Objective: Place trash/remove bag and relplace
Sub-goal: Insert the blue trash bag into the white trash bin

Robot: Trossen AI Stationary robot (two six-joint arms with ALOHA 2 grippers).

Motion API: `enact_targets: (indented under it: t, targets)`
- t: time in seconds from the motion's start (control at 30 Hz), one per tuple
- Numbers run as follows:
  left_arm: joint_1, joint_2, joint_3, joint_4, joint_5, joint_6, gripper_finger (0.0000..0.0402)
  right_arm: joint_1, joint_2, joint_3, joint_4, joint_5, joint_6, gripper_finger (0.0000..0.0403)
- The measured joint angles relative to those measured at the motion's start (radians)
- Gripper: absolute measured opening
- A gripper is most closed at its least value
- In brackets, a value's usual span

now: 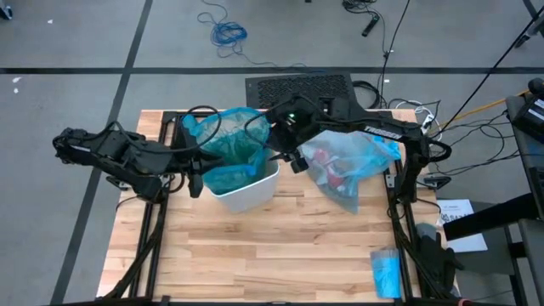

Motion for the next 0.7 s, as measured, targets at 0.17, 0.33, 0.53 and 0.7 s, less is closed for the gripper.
enact_targets:
  t: [0.17, 0.33, 0.53, 0.7]
  targets:
    - [0.000, 0.000, 0.000, -0.010, 0.000, 0.000, 0.0068, 0.003, 0.000, 0.001, 0.034, 0.014, 0.000, 0.0164]
    - [0.000, 0.000, 0.000, -0.012, 0.000, 0.009, 0.0068, 0.001, -0.006, 0.003, 0.080, 0.025, 0.002, 0.0164]
    - [0.000, 0.000, 0.000, -0.014, 0.000, 0.007, 0.0068, 0.002, 0.024, 0.003, 0.060, 0.022, 0.001, 0.0163]
    - [0.000, 0.000, 0.000, -0.013, 0.001, 0.006, 0.0068, 0.002, 0.055, 0.003, 0.066, 0.026, 0.025, 0.0130]
